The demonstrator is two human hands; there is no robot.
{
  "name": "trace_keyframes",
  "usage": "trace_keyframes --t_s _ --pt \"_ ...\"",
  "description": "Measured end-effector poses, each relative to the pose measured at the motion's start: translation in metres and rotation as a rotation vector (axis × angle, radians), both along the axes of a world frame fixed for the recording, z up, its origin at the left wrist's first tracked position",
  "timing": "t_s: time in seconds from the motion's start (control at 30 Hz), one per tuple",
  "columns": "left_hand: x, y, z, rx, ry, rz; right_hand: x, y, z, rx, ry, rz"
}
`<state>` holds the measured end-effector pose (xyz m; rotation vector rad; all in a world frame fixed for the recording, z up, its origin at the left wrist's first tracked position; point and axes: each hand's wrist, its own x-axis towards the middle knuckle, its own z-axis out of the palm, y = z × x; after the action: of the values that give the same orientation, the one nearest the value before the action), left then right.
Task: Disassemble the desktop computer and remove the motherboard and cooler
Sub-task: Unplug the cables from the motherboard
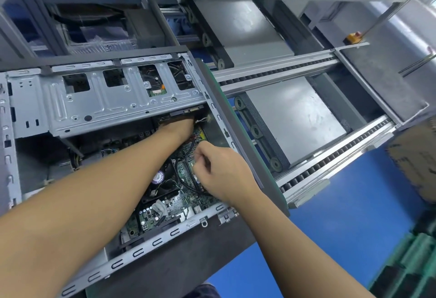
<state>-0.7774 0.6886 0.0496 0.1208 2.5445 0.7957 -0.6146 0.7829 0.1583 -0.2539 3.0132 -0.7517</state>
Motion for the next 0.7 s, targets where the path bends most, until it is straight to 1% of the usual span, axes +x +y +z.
trace_keyframes --t_s 0.07,0.13,0.2,0.27,0.3,0.43,0.5,0.6,0.7 --pt "-0.002 0.0 -0.005 0.043 -0.058 -0.004 0.0 0.0 -0.001 0.003 -0.002 -0.001" --pt "-0.002 -0.002 -0.007 0.042 -0.079 -0.083 0.0 0.0 -0.001 0.0 0.002 -0.002" --pt "-0.002 0.0 -0.007 0.008 -0.054 -0.117 0.0 0.0 -0.002 -0.001 0.006 -0.003" --pt "0.0 0.001 -0.003 -0.037 0.014 -0.154 0.0 0.0 -0.002 0.0 0.012 -0.003" --pt "0.0 0.001 -0.001 -0.042 0.036 -0.151 0.001 0.0 -0.002 0.002 0.012 -0.003" --pt "-0.002 0.002 0.002 0.042 0.012 -0.08 0.0 0.0 -0.003 0.012 0.004 -0.002" --pt "-0.003 0.002 0.002 0.034 -0.033 -0.064 0.0 0.0 -0.002 0.027 0.001 0.005" --pt "-0.006 0.002 0.003 0.096 -0.158 -0.014 -0.002 -0.001 -0.001 0.067 -0.021 0.025" --pt "-0.007 0.001 0.01 0.146 -0.163 -0.075 -0.003 -0.002 0.0 0.129 -0.045 0.044"
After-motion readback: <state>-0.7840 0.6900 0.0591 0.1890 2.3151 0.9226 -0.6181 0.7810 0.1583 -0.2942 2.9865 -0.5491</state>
